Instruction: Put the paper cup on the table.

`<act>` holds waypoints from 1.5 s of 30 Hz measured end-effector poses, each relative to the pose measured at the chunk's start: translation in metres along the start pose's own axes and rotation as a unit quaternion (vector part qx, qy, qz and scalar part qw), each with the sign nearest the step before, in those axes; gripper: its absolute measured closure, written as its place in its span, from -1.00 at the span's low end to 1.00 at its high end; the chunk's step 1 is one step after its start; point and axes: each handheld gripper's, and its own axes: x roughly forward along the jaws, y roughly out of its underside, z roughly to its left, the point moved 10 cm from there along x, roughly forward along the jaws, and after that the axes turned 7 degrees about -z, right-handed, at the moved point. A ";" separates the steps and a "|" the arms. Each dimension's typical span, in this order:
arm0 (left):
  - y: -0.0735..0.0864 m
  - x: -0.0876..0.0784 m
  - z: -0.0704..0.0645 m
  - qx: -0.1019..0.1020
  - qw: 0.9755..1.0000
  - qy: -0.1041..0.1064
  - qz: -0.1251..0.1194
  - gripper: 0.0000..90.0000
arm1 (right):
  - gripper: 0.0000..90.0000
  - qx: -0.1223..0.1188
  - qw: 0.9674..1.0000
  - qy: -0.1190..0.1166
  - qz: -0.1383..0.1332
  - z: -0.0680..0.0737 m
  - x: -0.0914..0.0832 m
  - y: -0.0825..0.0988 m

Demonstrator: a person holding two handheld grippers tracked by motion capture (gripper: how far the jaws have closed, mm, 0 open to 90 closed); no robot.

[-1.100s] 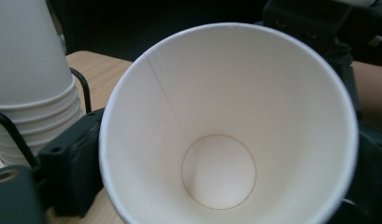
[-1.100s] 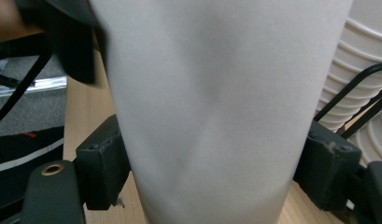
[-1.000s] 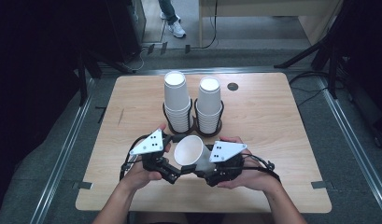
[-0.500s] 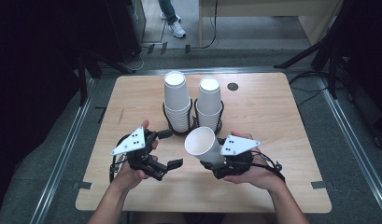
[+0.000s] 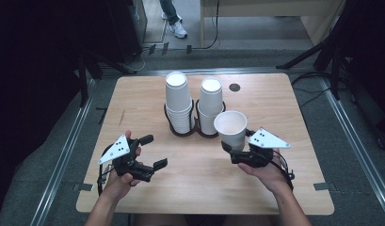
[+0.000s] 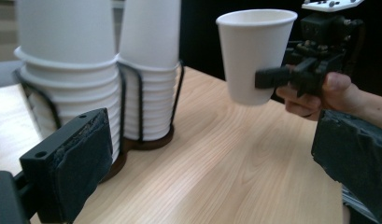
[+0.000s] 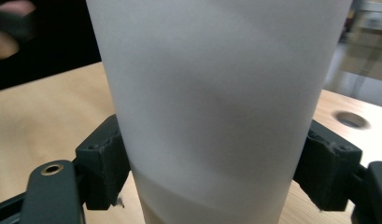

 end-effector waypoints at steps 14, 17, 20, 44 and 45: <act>0.030 -0.036 0.047 -0.023 0.994 -0.109 -0.002 -1.00 | -0.52 0.061 0.991 0.116 0.002 -0.070 -0.008 0.047; 0.038 -0.047 0.063 -0.030 0.989 -0.146 0.002 -1.00 | -0.52 0.062 0.989 0.134 0.017 -0.078 -0.005 0.058; 0.044 -0.056 0.077 -0.045 0.983 -0.175 0.001 -1.00 | -0.52 0.072 0.985 0.155 0.025 -0.085 -0.004 0.066; 0.063 -0.082 0.121 -0.066 0.950 -0.304 0.017 -1.00 | -0.51 0.029 0.973 0.219 0.073 -0.093 0.003 0.086; 0.063 -0.083 0.121 -0.066 0.950 -0.305 0.015 -1.00 | -0.51 0.028 0.972 0.219 0.074 -0.093 0.004 0.086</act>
